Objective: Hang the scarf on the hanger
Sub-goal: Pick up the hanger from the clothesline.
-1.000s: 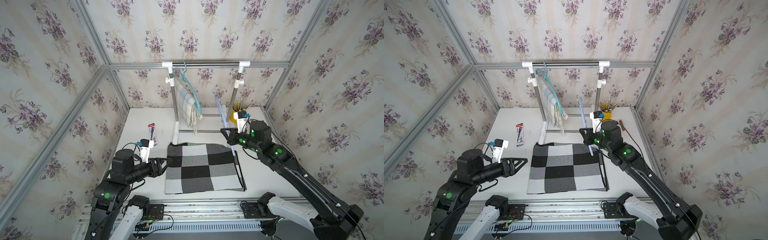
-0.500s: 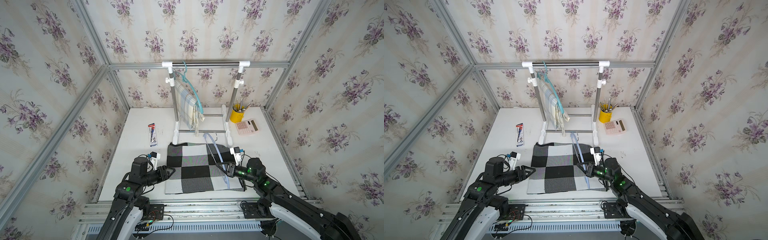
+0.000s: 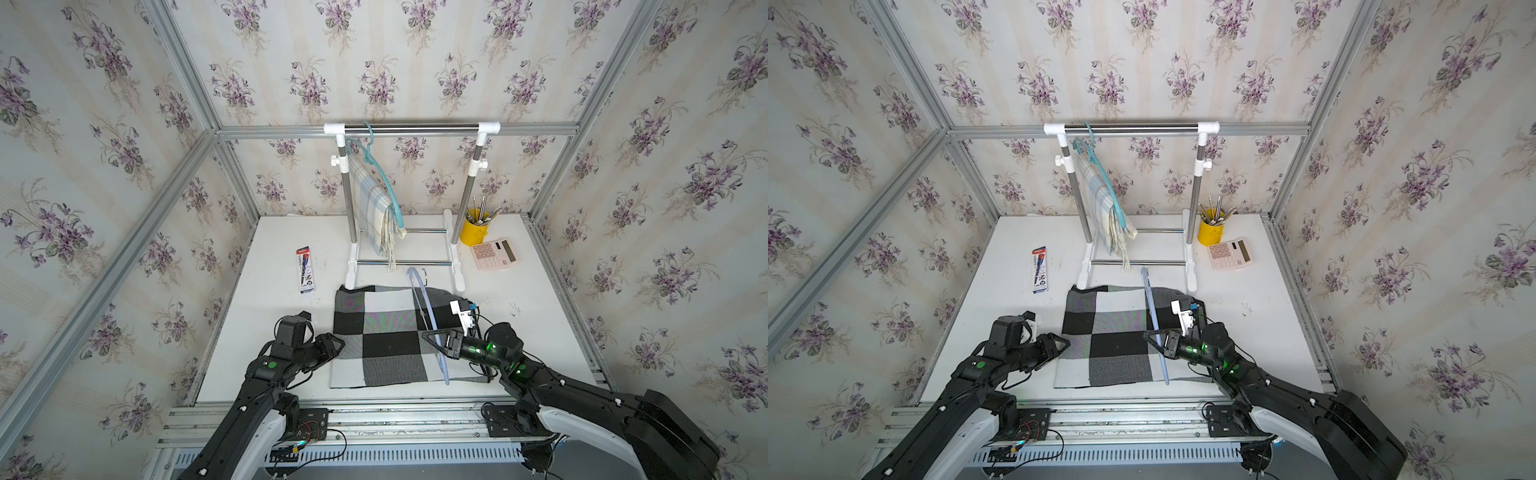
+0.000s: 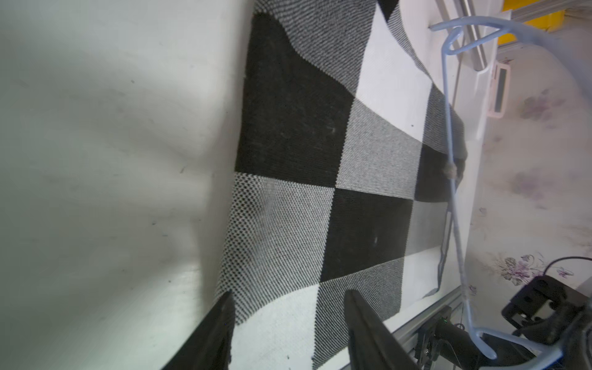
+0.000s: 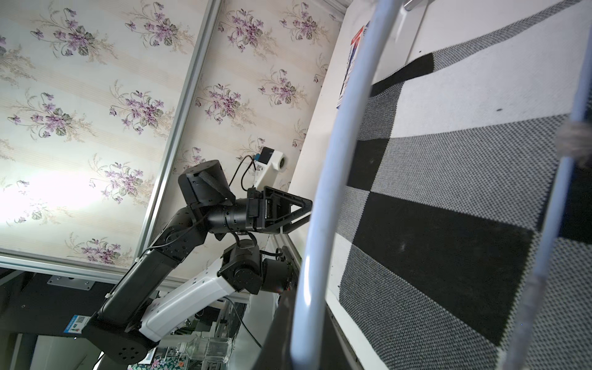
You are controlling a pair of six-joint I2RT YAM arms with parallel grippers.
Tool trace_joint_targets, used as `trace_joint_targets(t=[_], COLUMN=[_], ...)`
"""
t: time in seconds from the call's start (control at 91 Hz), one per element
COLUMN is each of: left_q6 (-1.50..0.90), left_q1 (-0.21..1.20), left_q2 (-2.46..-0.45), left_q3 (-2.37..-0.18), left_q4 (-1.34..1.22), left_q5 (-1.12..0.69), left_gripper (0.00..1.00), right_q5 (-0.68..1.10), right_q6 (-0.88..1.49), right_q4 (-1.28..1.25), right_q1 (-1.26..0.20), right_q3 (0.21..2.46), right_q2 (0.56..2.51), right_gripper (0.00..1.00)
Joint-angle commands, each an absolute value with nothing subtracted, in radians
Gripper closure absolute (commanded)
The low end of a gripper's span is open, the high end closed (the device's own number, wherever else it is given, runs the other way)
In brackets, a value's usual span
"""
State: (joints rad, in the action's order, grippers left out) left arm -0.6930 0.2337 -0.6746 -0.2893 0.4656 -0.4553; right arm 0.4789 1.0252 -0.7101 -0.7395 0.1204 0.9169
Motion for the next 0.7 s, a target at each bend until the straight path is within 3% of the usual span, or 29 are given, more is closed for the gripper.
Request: trace_joint_targets(t=[0.0,0.165,0.451,0.692], left_q6=[-0.693,-0.669,-0.658,-0.649], left_q1=[0.233,0.233,0.233,0.233], left_q2=[-0.696,-0.693,-0.685,-0.697], left_q3=[-0.286,-0.29,-0.293,-0.295], left_q4=[0.384,0.398,0.408,0.405], left_q5=[-0.448,-0.45,-0.464,-0.469], left_gripper=[0.43,0.44,0.44,0.44], right_q5=[0.348,0.143,0.095,0.009], right_q6=[1.001,0.867,0.804,0.749], right_q4=[-0.335,-0.063,-0.014,0.041], right_q1=[-0.739,-0.739,-0.739,-0.739], right_q3=[0.167,0.226,0.277,0.308], right_q2=[0.87,0.805,0.952,0.955], right_gripper=[1.0,0.94,0.7,0.75])
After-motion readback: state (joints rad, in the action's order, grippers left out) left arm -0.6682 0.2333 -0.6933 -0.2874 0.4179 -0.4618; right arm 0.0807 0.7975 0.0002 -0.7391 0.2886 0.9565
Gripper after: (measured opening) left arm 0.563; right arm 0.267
